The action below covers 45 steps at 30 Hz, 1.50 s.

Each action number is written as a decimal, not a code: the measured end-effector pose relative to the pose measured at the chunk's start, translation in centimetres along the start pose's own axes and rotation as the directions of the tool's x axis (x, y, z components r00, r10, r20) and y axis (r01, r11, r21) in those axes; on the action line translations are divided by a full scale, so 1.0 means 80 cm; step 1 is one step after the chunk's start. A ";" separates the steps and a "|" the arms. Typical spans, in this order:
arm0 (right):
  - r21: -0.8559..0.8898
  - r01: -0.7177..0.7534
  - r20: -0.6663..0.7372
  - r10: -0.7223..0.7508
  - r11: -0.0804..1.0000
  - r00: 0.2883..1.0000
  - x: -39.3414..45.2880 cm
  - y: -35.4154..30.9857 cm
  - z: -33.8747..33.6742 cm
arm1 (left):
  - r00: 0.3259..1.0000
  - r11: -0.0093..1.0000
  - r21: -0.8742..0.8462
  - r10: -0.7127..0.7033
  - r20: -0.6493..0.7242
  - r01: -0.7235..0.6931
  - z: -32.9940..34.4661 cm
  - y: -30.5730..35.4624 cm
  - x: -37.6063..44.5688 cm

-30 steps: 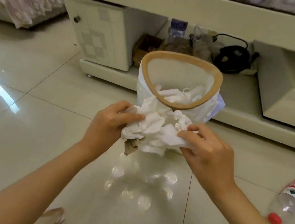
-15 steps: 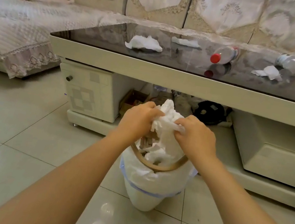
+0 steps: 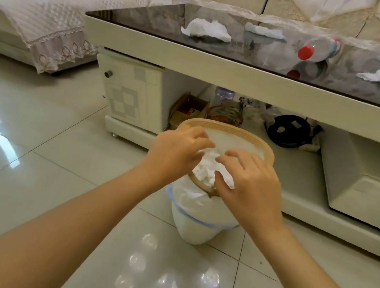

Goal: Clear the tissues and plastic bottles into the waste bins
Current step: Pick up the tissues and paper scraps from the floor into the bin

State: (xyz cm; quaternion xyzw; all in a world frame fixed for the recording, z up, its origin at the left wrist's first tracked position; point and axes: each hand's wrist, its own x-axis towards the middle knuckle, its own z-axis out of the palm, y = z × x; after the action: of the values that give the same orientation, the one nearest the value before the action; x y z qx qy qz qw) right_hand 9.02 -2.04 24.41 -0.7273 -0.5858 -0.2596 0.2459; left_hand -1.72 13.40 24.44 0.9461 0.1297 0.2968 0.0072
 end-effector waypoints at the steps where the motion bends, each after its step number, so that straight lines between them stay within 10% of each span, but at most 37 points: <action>1: 0.025 0.023 -0.016 -0.022 0.999 1.000 -0.006 -0.012 0.002 | 1.000 1.000 0.008 -0.023 -0.010 0.023 -0.010 0.003 -0.017; 19: 0.240 0.263 0.315 -0.331 0.934 0.889 -0.180 -0.202 0.063 | 0.832 0.914 0.122 -0.403 0.380 0.387 -0.076 -0.030 -0.374; 35: 0.279 0.135 0.725 -0.301 0.951 0.619 -0.312 -0.362 0.103 | 0.290 0.704 0.284 -0.576 0.764 0.651 -0.064 -0.027 -0.560; 45: 0.275 0.082 0.824 -0.279 0.958 0.494 -0.329 -0.334 0.097 | 0.503 0.806 0.111 -0.464 0.729 0.582 -0.028 -0.009 -0.560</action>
State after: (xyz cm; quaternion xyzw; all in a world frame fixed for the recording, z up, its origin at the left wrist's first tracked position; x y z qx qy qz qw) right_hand -21.19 -10.87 2.55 -0.6660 -0.7262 0.1678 -0.0316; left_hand -38.55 2.79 1.11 0.8949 0.3734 -0.1106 0.2178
